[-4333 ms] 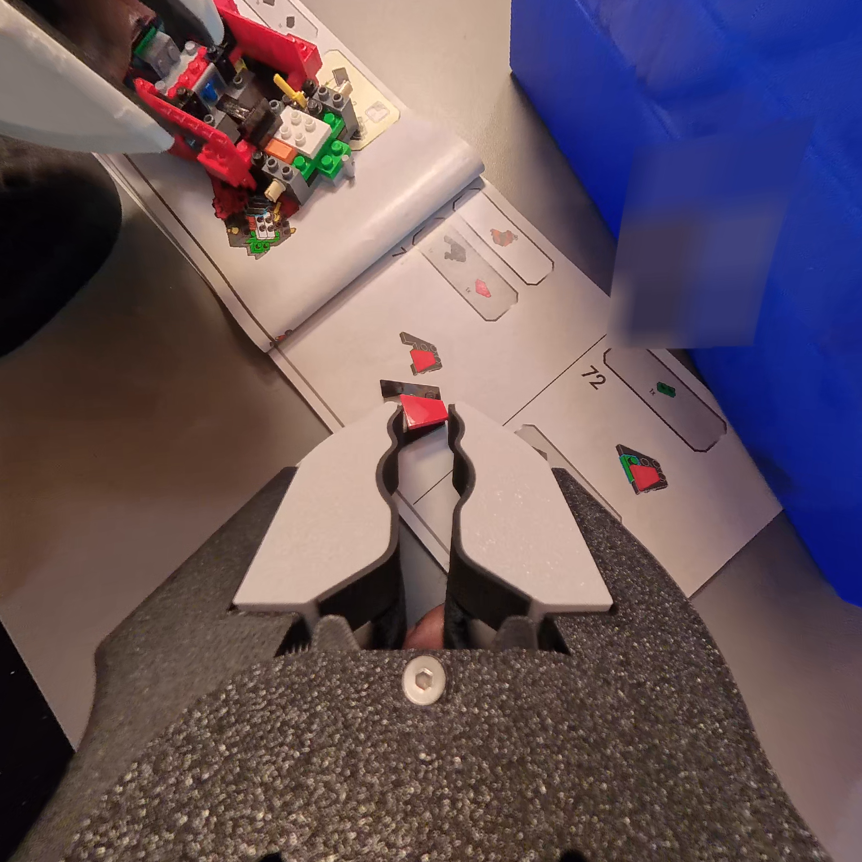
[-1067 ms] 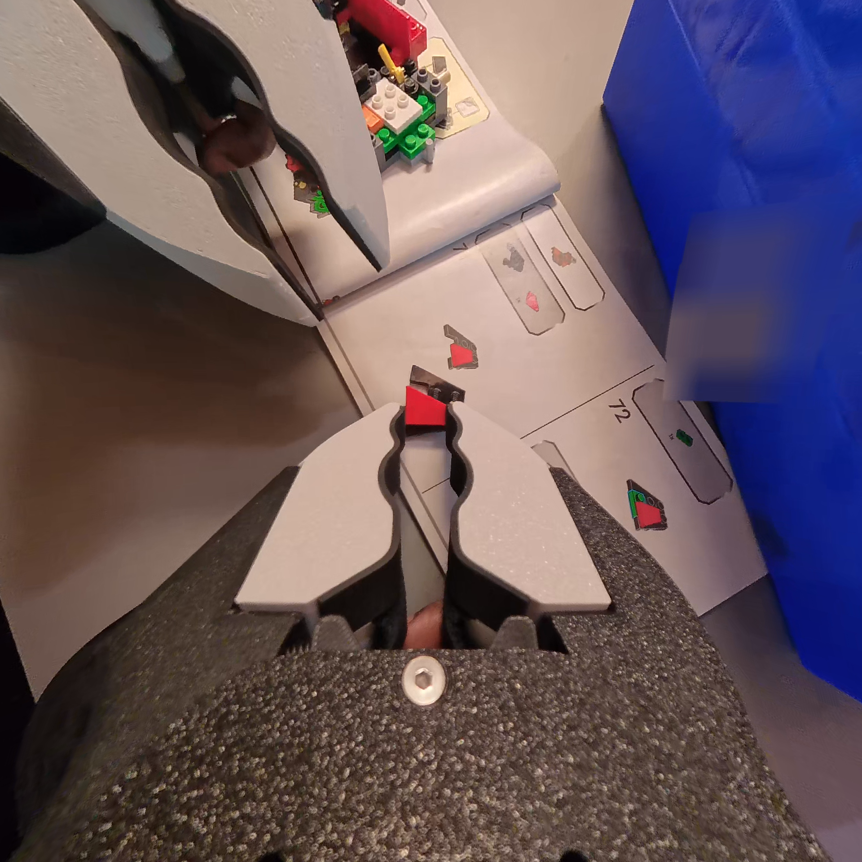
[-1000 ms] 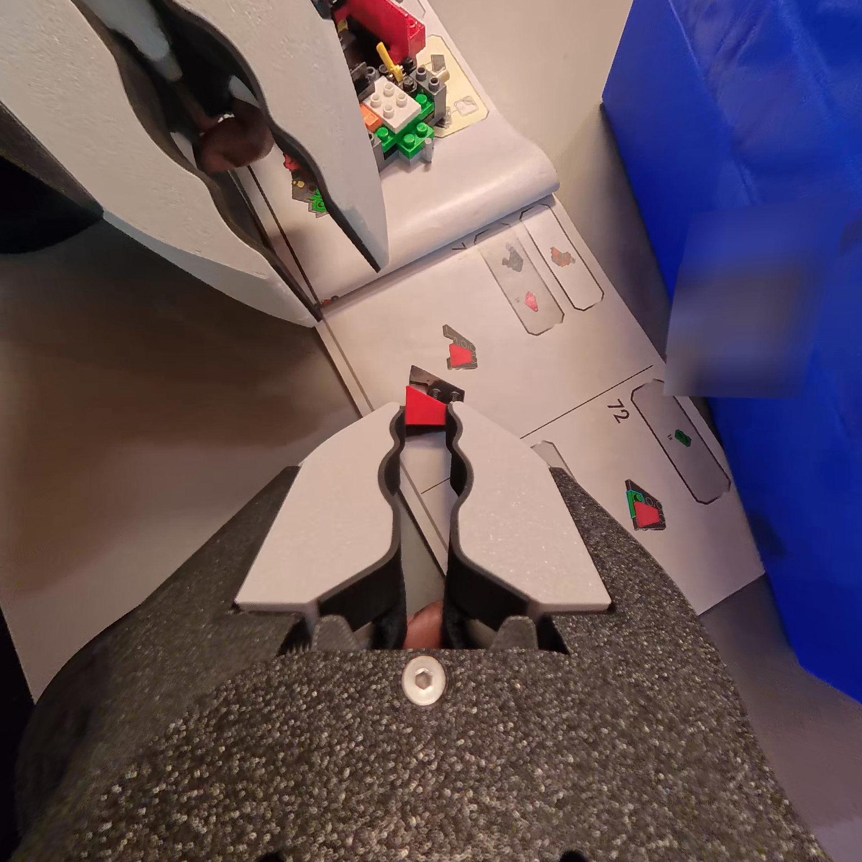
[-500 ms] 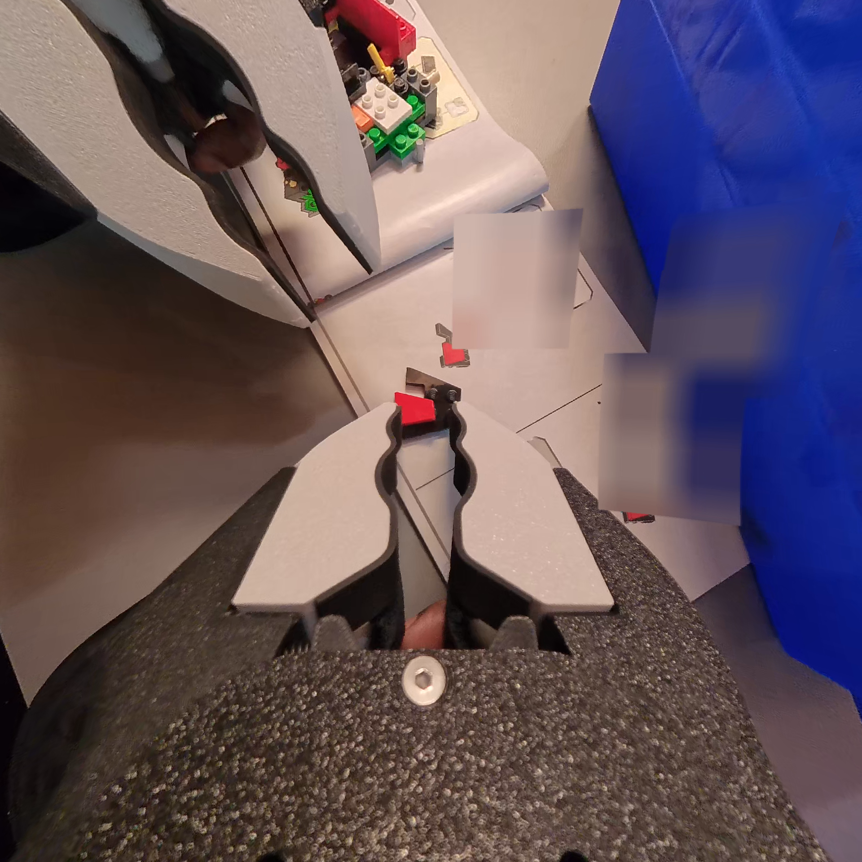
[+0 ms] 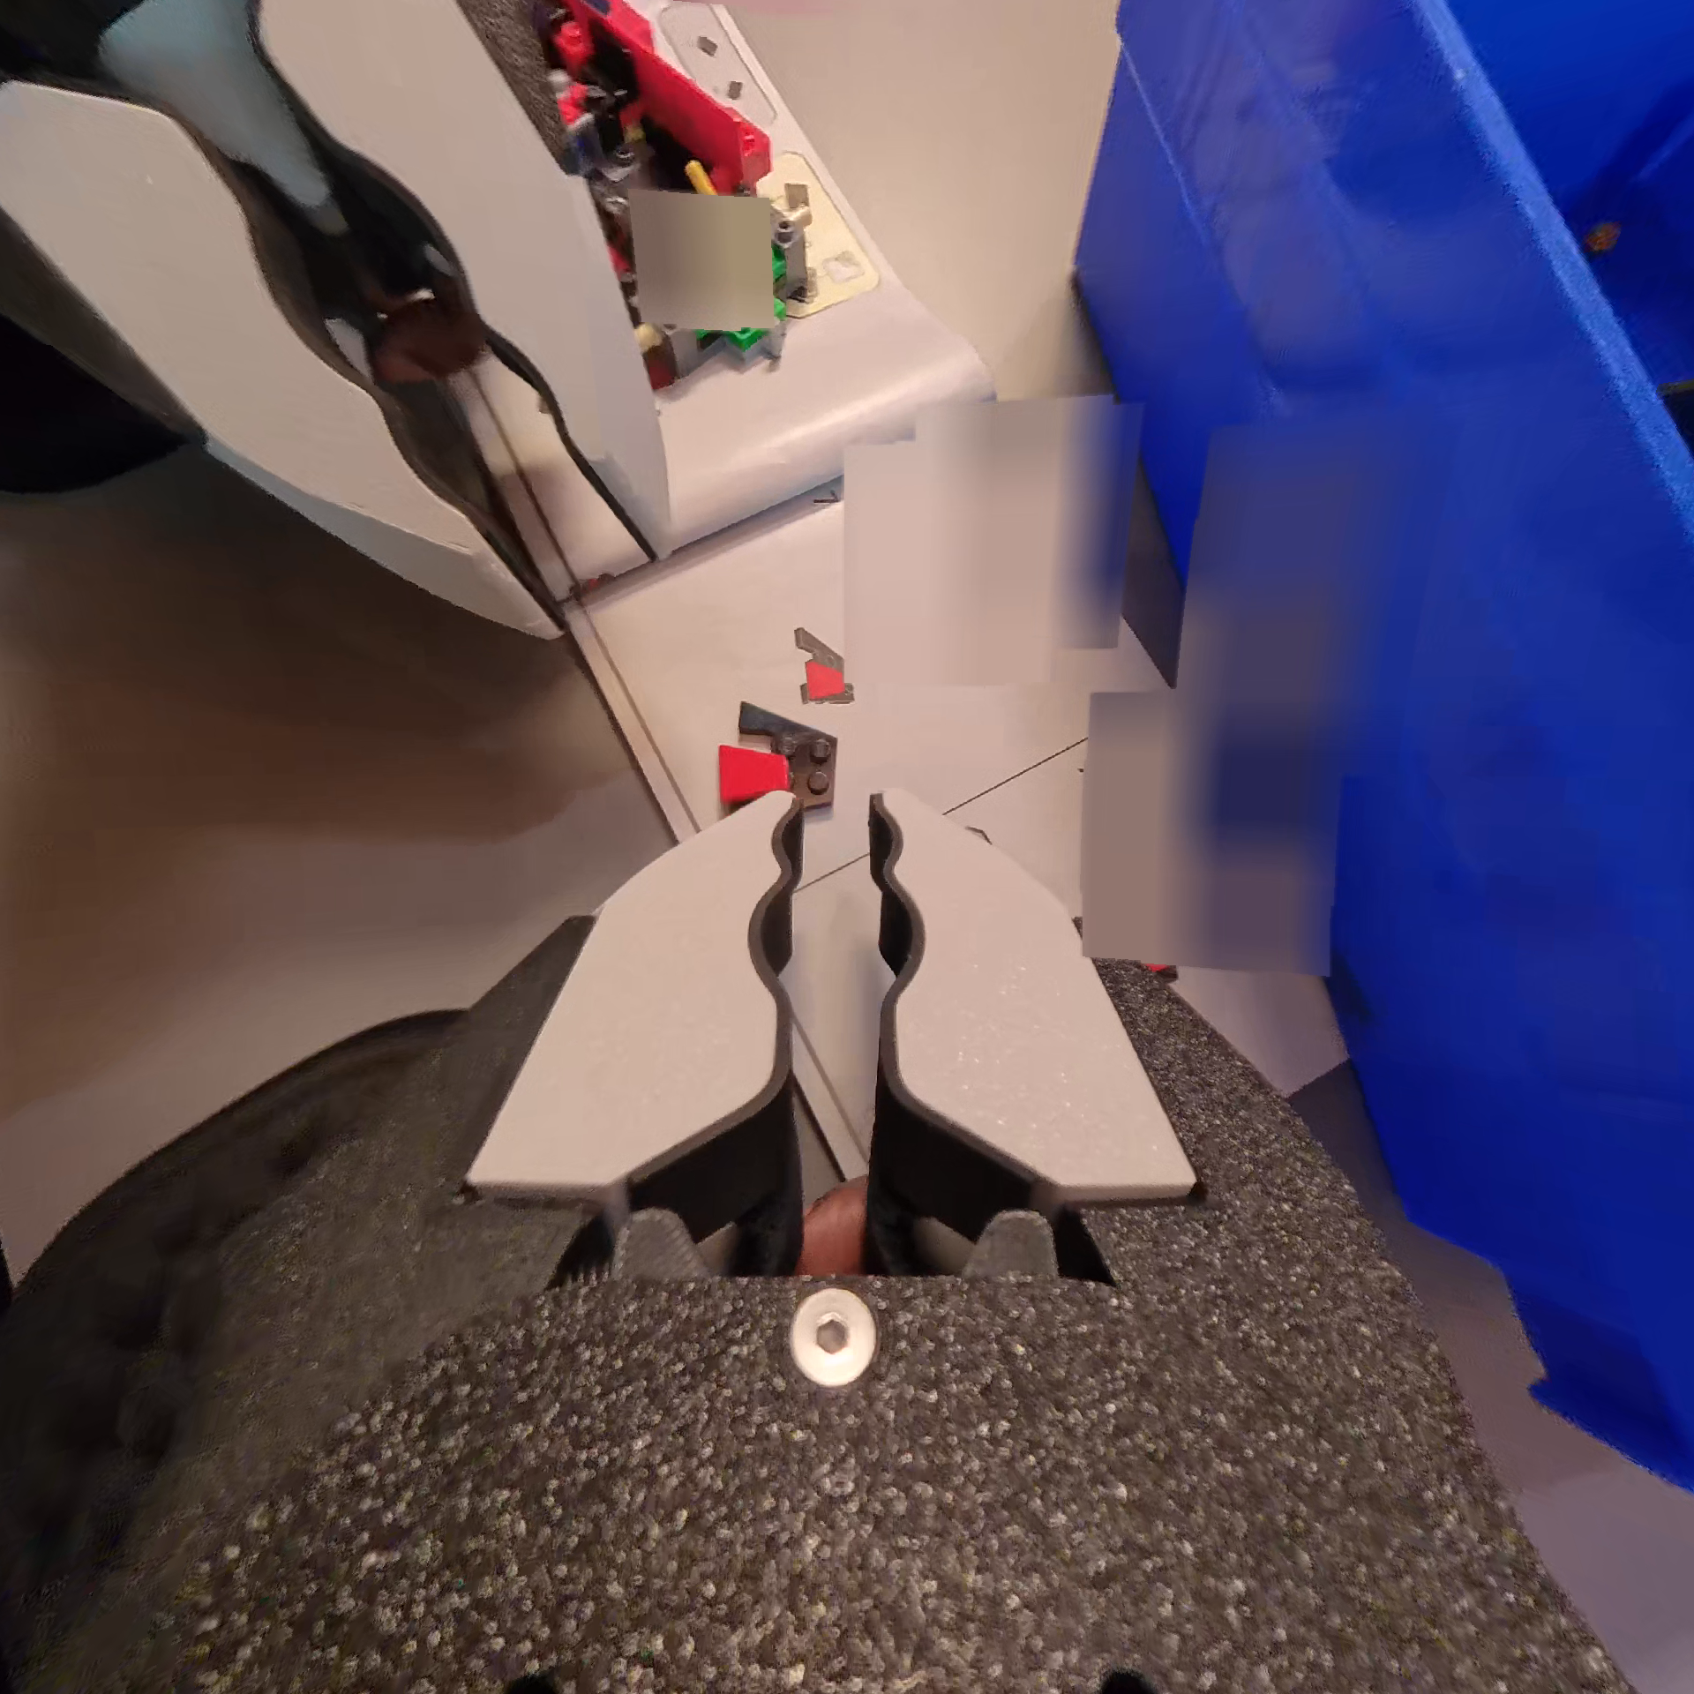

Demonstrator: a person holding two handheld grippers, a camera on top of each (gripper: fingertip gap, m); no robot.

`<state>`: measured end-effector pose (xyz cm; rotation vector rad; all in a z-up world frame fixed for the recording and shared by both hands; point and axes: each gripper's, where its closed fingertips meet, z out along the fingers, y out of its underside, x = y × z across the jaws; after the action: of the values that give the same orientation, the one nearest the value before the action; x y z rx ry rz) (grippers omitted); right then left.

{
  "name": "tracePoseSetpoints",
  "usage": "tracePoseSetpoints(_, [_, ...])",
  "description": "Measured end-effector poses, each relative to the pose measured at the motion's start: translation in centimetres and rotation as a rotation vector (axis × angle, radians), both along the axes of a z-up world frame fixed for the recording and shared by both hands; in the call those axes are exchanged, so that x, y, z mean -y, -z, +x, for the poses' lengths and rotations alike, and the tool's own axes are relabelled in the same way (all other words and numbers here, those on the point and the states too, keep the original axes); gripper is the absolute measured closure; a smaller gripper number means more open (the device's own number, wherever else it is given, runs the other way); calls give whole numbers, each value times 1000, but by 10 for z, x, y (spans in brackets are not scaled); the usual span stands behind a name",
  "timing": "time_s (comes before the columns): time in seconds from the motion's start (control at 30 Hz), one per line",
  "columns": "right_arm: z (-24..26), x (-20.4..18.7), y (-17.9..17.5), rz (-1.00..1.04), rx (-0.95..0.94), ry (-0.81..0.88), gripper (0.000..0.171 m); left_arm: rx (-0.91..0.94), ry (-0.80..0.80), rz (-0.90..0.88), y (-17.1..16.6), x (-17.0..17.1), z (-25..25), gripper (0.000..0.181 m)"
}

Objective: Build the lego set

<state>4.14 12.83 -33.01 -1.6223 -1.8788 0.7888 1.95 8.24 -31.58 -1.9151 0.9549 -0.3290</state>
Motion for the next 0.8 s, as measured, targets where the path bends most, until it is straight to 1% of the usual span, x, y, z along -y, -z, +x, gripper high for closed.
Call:
tracePoseSetpoints(0.03, [1,3,0,-24,-3,-46,157,-1,9,-3,1,0,2,162])
tracePoseSetpoints(0.07, [2,9,1,-65,-8,-110,152,-5,19,-8,3,0,5,162])
tracePoseSetpoints(0.13, [3,15,4,-130,-3,-187,136,-26,37,-17,7,-1,11,163])
tracePoseSetpoints(0.23, [1,13,13,-88,20,-261,131,-74,34,-21,13,-5,15,164])
tracePoseSetpoints(0.33, [-2,13,21,-34,54,-301,131,-86,-20,-1,11,-12,6,165])
tracePoseSetpoints(0.43, [-5,13,17,-41,26,-302,131,16,-87,18,-3,-16,-6,167])
tracePoseSetpoints(0.53, [-6,12,15,-52,-10,-293,133,79,-97,20,-11,-17,-8,167])
tracePoseSetpoints(0.7, [-5,12,4,11,-57,-293,139,18,-109,-30,2,-16,-5,163])
tracePoseSetpoints(0.8, [-4,16,-3,50,-74,-285,141,1,-130,-63,8,-18,-5,157])
